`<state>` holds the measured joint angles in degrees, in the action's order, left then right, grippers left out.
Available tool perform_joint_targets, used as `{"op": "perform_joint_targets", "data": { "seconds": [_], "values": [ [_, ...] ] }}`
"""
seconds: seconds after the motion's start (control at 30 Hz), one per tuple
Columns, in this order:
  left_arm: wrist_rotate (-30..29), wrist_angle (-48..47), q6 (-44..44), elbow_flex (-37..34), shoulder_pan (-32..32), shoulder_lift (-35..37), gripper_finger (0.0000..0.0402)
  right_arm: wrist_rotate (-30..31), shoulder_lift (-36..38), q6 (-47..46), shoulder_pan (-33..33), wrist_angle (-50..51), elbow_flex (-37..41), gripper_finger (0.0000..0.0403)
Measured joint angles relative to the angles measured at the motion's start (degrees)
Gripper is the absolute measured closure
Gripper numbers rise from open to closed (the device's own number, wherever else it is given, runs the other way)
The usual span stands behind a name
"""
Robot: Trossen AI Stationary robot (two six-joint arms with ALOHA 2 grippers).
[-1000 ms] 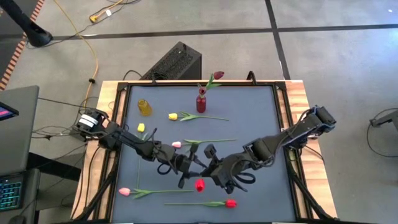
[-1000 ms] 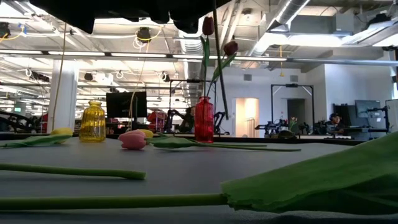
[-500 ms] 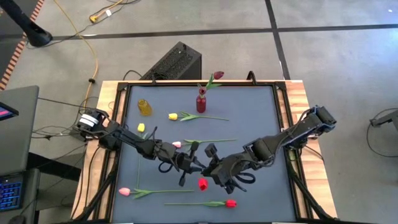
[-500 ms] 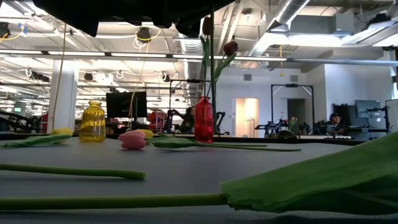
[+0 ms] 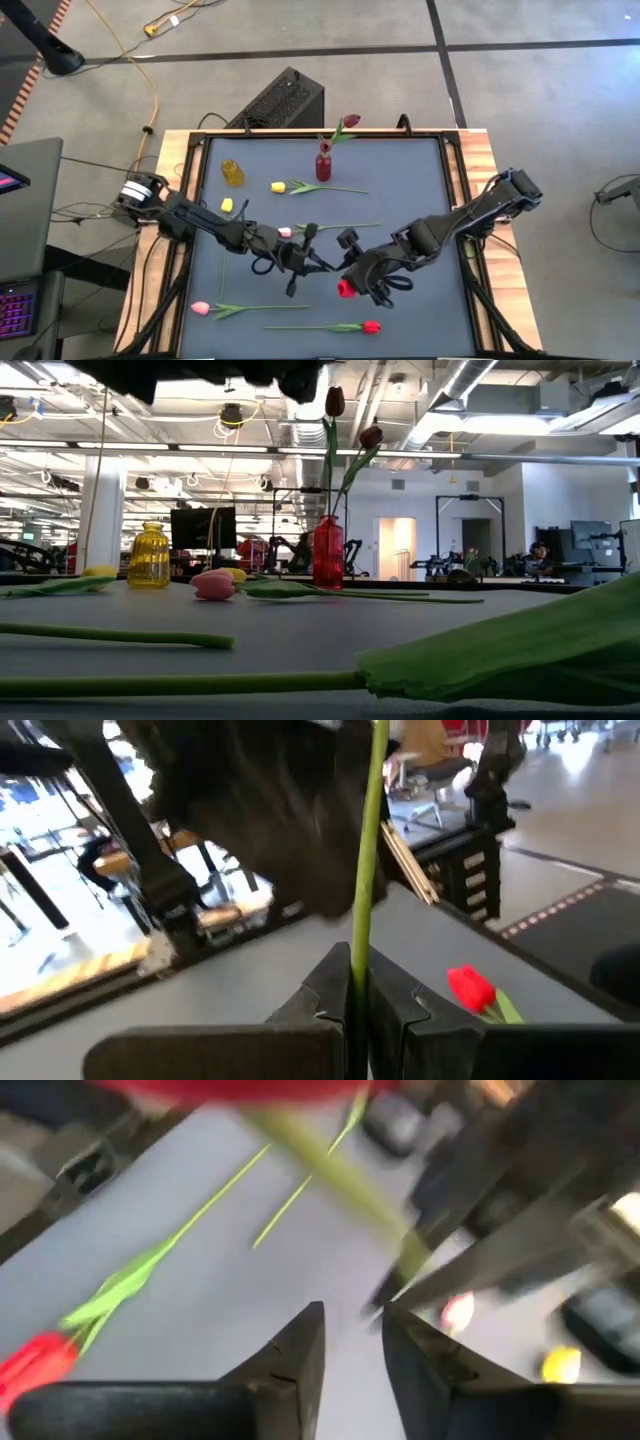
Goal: Sort flowers into vase by color
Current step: Put the right red flower into the red flower vase
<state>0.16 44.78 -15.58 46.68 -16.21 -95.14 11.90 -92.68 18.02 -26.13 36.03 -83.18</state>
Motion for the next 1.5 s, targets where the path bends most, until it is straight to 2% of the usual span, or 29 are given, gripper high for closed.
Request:
{"op": "perform_joint_targets", "data": {
  "seconds": [0.2, 0.37, 0.5, 0.63, 0.77, 0.93, 1.03, 1.17, 1.33, 1.5],
  "values": [
    [0.04, -5.75, 0.18, 0.04, 0.96, 4.38, 0.0401, 3.36, 4.96, -5.34, 0.4, 7.59, 0.0, 0.0253],
    [-0.27, -9.94, -2.53, 0.09, 0.94, 10.29, 0.0401, 3.47, 10.09, -18.72, 0.39, 21.06, 0.04, 0.0264],
    [-0.44, -14.07, -4.19, 0.09, 1.09, 16.13, 0.0401, 3.87, 14.89, -24.57, -0.83, 23.56, 2.58, 0.0275],
    [-0.43, -17.24, -5.61, 0.09, 1.89, 21.57, 0.0401, 6.99, 20.08, -27.18, -2.04, 20.88, 8.0, 0.0283],
    [0.31, -16.45, -6.9, 0.1, 5.54, 26.25, 0.0401, 9.38, 24.08, -30.2, -2.7, 13.11, 15.48, 0.0285],
    [12.73, -15.07, -0.57, 0.11, 15.5, 28.77, 0.0401, 9.45, 24.93, -30.0, -2.75, -0.45, 24.22, 0.0285],
    [15.8, -10.12, 6.15, 0.09, 21.75, 28.52, 0.0401, 9.41, 23.86, -29.79, -2.75, -5.34, 26.97, 0.0285],
    [12.8, -1.13, 12.96, 0.07, 28.6, 26.78, 0.0401, 9.74, 21.18, -29.74, -2.71, -8.32, 27.9, 0.0285],
    [4.85, 8.05, 19.01, 0.07, 37.27, 23.39, 0.0401, 10.73, 17.49, -29.55, -2.6, -12.83, 28.02, 0.0285],
    [-2.1, 12.46, 34.25, 0.07, 46.04, 15.92, 0.0401, 10.69, 13.46, -27.29, -2.62, -16.84, 28.02, 0.0285]
  ]
}}
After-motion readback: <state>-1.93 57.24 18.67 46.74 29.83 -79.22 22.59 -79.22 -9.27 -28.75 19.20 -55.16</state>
